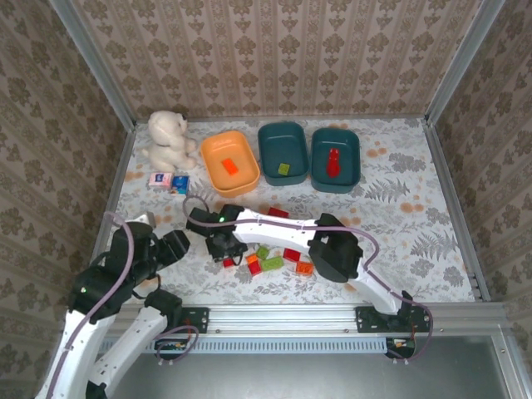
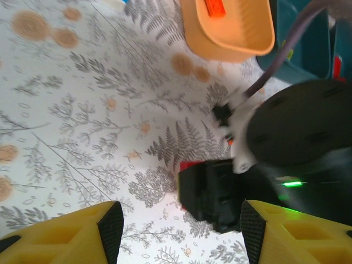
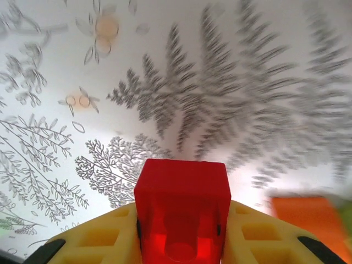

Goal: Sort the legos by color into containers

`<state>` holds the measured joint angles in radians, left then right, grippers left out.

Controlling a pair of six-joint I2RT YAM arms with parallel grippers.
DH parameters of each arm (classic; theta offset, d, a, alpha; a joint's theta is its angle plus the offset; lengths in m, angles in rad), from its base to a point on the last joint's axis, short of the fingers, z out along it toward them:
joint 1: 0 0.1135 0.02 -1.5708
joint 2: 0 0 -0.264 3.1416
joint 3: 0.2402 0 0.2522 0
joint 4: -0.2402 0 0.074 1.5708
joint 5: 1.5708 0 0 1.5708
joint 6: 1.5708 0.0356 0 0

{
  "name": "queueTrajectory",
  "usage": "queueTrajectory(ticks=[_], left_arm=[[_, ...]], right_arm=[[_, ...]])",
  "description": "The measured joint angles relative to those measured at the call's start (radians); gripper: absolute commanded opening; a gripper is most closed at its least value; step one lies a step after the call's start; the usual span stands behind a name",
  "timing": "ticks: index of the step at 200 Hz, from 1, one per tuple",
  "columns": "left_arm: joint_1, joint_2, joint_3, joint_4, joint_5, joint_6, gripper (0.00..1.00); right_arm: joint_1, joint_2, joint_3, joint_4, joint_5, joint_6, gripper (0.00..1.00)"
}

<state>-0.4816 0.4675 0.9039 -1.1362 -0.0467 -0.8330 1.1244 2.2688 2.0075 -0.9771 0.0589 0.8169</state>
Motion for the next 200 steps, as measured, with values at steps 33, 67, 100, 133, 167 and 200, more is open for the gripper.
queueTrajectory(ticks=[33,67,100,133,167,200], left_arm=[[0.000,0.062,-0.109,0.124,0.119,0.002,0.62],[-0.018,0.192,-0.145,0.278,0.187,0.002,0.62],[-0.091,0.374,-0.114,0.406,0.193,0.002,0.61],[-0.153,0.506,-0.059,0.495,0.178,0.002,0.62],[-0.187,0.578,-0.014,0.547,0.155,-0.002,0.61],[-0.192,0.600,0.003,0.560,0.146,-0.003,0.61]], right_arm=[[-0.169,-0.267,-0.125,0.002,0.075,-0.055,0.28],[-0.529,-0.463,-0.216,0.007,0.124,-0.148,0.29],[-0.770,-0.390,-0.202,0.005,0.118,-0.271,0.29],[-0.880,-0.205,-0.100,-0.024,0.099,-0.316,0.29],[-0.932,-0.074,-0.010,-0.095,0.110,-0.320,0.29],[-0.941,-0.061,-0.027,-0.121,0.118,-0.301,0.29]])
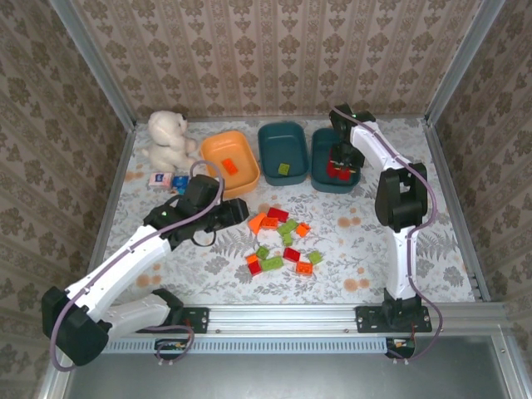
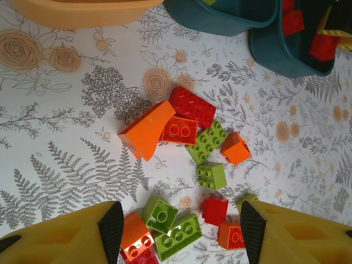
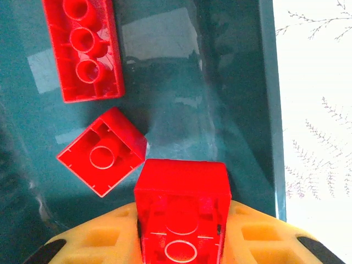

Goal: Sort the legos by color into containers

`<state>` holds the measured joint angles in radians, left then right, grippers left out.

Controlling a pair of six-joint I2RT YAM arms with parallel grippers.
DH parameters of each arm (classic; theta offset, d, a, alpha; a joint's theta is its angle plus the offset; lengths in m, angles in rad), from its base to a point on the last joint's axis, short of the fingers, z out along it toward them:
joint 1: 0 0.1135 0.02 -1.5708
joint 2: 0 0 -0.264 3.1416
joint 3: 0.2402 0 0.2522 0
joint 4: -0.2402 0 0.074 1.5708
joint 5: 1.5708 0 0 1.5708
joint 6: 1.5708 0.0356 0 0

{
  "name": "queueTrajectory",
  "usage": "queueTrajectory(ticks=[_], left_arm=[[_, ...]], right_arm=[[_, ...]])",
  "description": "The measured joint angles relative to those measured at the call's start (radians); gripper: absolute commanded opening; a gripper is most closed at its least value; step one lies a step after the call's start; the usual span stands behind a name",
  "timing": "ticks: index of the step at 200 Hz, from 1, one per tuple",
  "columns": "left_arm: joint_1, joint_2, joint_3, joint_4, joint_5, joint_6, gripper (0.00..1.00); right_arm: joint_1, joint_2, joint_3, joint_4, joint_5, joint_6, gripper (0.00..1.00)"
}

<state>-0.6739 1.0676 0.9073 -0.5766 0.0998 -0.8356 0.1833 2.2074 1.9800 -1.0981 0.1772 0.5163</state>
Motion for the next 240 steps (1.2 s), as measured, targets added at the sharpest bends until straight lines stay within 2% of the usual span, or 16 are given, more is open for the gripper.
queueTrajectory(ticks=[77,140,176,209,240], left_arm=[[-0.015,0.085,0.063,-0.002,0.009,0.049,0.61],[-0.019,0.098,0.101,-0.011,0.009,0.077,0.61],[-0.019,0.098,0.117,-0.028,0.009,0.092,0.61],[-0.019,0.114,0.134,-0.032,0.015,0.120,0.61],[-0.018,0.162,0.135,-0.057,0.039,0.172,0.61]], right_arm=[[-0.012,0.088,0.024,-0.010,-0.032,0.015,0.37],[-0.012,0.098,0.081,-0.025,-0.058,0.030,0.56],[-0.010,0.091,0.142,-0.042,-0.058,0.029,0.55],[0.005,-0.022,0.142,-0.037,-0.056,0.026,0.54],[0.097,-0.342,-0.072,0.096,-0.061,-0.009,0.56]])
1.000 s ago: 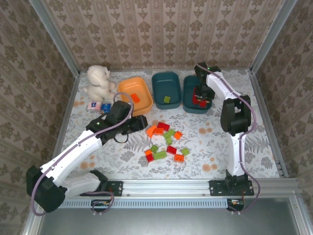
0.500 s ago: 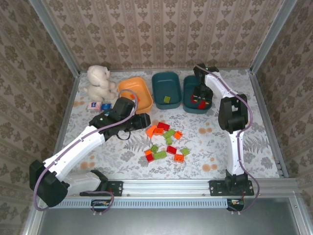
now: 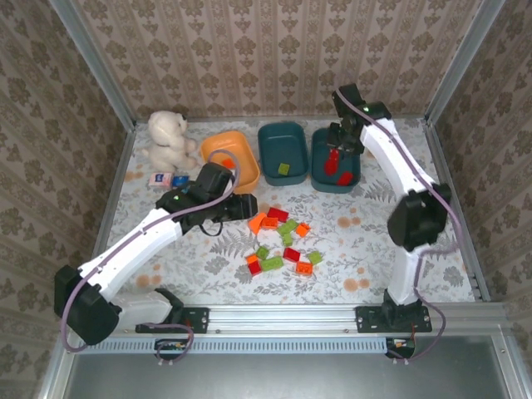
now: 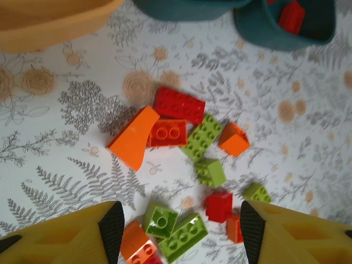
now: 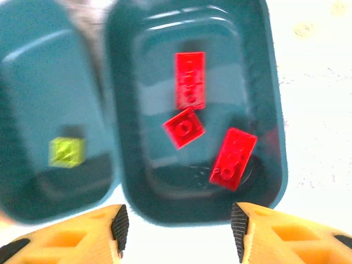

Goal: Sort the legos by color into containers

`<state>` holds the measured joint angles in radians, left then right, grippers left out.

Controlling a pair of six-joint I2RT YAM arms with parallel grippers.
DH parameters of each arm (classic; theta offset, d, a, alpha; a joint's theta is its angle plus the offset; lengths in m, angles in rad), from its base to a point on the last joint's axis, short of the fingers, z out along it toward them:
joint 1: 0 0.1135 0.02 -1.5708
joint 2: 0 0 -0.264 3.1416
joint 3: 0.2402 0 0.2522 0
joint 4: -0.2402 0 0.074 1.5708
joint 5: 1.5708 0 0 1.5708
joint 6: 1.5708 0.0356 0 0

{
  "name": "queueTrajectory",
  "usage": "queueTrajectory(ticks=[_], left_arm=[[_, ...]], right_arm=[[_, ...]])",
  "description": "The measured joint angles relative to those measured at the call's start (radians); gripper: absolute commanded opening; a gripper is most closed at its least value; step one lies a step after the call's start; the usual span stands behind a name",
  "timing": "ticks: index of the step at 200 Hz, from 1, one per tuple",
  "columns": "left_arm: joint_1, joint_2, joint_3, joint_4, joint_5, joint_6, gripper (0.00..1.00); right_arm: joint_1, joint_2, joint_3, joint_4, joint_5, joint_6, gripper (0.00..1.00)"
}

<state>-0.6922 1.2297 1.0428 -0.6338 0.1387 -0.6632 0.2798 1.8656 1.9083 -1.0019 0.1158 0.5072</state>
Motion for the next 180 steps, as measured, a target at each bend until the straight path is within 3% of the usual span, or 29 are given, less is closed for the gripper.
queueTrajectory(ticks=[43,84,120,180], left_arm=[[0.005,0.187,0.061,-0.080,0.056,0.191,0.63],[-0.006,0.254,0.069,-0.106,0.090,0.349,0.64],[-0.061,0.314,0.117,-0.133,0.096,0.412,0.68],[-0.266,0.610,0.414,-0.117,0.056,0.433,0.66]], right_arm=[[0.204,-0.512,-0.547,0.276,-0.176,-0.034,0.59],[0.219,-0.766,-0.931,0.335,-0.312,0.022,0.61],[0.219,-0.931,-0.993,0.261,-0.313,0.046,0.61],[0.219,-1.096,-0.993,0.166,-0.276,0.097,0.62]])
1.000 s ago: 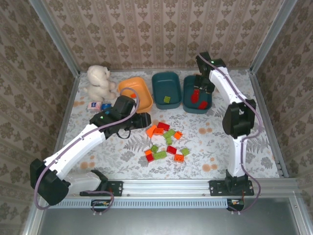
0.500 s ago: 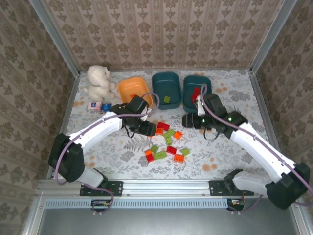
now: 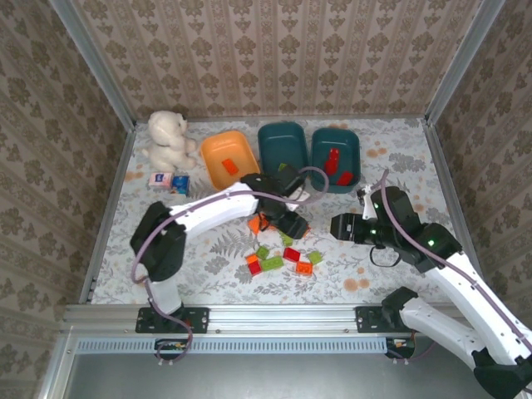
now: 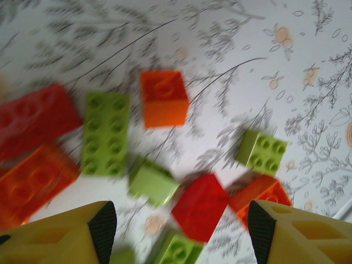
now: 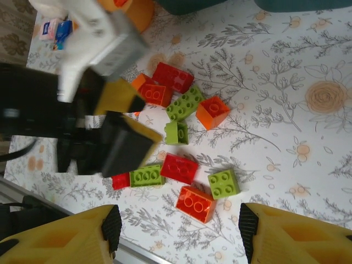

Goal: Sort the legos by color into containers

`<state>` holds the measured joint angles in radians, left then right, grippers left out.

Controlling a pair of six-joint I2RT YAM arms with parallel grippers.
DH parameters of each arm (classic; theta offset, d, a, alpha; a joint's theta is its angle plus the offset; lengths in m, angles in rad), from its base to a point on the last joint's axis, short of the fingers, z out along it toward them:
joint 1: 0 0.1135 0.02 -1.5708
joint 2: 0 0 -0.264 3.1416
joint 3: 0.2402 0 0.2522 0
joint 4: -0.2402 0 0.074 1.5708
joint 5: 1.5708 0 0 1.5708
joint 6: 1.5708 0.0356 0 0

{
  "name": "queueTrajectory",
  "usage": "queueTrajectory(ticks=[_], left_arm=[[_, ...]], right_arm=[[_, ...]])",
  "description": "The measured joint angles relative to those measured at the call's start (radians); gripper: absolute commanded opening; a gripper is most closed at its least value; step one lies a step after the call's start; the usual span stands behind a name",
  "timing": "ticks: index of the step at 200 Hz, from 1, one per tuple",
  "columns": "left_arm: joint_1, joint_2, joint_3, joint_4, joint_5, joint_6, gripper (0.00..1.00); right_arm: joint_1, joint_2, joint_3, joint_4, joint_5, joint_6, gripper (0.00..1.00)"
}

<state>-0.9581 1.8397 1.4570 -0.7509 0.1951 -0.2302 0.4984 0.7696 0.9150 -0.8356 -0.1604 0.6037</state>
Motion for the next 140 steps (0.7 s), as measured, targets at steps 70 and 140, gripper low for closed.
queueTrajectory(ticks=[70,140], left_arm=[[-0.025,0.252,0.176,-0.018,-0.108,0.022,0.62],[-0.037,0.314,0.245,-0.032,-0.145,0.024,0.56]], right_arm=[[0.000,-0.128,0.070,-0.139,0.024,0.029,0.63],[0.000,-0.154,0.081,-0.187,0.034,0.037,0.63]])
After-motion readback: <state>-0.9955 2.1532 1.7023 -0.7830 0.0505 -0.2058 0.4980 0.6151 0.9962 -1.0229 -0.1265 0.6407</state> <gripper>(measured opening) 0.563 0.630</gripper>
